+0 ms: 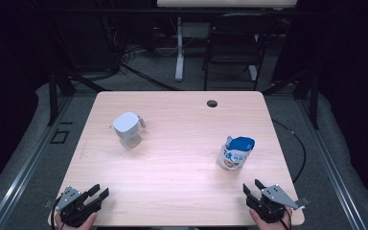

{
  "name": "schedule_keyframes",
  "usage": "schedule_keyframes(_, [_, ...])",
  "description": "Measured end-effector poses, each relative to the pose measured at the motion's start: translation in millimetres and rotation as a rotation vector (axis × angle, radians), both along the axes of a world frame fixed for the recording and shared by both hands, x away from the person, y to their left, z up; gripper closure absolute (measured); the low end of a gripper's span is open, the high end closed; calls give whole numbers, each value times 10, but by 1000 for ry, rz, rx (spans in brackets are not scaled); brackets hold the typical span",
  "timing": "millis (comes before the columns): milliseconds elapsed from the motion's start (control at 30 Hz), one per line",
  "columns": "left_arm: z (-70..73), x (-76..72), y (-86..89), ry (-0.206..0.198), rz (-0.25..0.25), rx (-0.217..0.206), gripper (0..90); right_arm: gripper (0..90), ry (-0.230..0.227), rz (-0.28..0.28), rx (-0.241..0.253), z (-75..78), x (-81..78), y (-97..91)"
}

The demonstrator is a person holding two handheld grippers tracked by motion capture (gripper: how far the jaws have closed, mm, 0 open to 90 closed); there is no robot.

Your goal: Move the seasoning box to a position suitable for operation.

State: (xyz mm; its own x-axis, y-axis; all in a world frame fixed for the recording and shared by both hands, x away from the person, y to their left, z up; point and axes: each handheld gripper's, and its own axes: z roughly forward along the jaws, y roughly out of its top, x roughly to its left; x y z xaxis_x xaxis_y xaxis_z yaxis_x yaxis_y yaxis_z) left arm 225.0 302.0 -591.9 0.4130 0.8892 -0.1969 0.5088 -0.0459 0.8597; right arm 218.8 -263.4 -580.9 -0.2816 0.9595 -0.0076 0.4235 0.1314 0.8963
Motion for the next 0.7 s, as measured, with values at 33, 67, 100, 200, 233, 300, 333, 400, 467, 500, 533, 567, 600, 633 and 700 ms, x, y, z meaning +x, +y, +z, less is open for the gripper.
schedule_keyframes(33, [14,18,-16,-2,2,4,520,490,-7,17,-10,15,22,42])
schedule_keyframes(67, [14,18,-16,-2,2,4,507,486,-5,27,-15,28,44,57])
schedule_keyframes(100, [16,30,-25,-2,7,1,507,486,-5,27,-15,28,44,57])
schedule_keyframes(200, [33,89,-34,2,14,-2,496,482,-17,16,2,83,140,62])
schedule_keyframes(233, [46,137,-31,12,27,-12,479,474,-25,-5,26,120,187,52])
schedule_keyframes(300, [55,174,-45,11,35,-16,475,473,-23,-20,41,140,209,46])
schedule_keyframes(333, [63,194,-54,16,31,-9,469,470,-31,-23,49,143,209,46])
schedule_keyframes(400, [70,213,-67,18,27,-1,467,466,-32,-19,49,144,197,43])
schedule_keyframes(467, [90,240,-83,24,25,6,470,465,-38,-16,47,136,161,38])
schedule_keyframes(500, [106,258,-86,28,22,4,475,465,-40,-7,50,135,136,35])
schedule_keyframes(533, [136,279,-93,31,25,-3,474,465,-40,-7,49,137,128,36])
schedule_keyframes(567, [155,294,-102,30,27,-5,472,464,-42,-6,49,137,120,38])
schedule_keyframes(600, [155,294,-102,30,27,-5,464,464,-42,-6,49,137,120,38])
schedule_keyframes(633, [177,309,-112,28,25,1,464,461,-40,-3,52,135,119,44])
schedule_keyframes(700, [241,366,-124,19,17,27,453,457,-37,3,51,126,132,58])
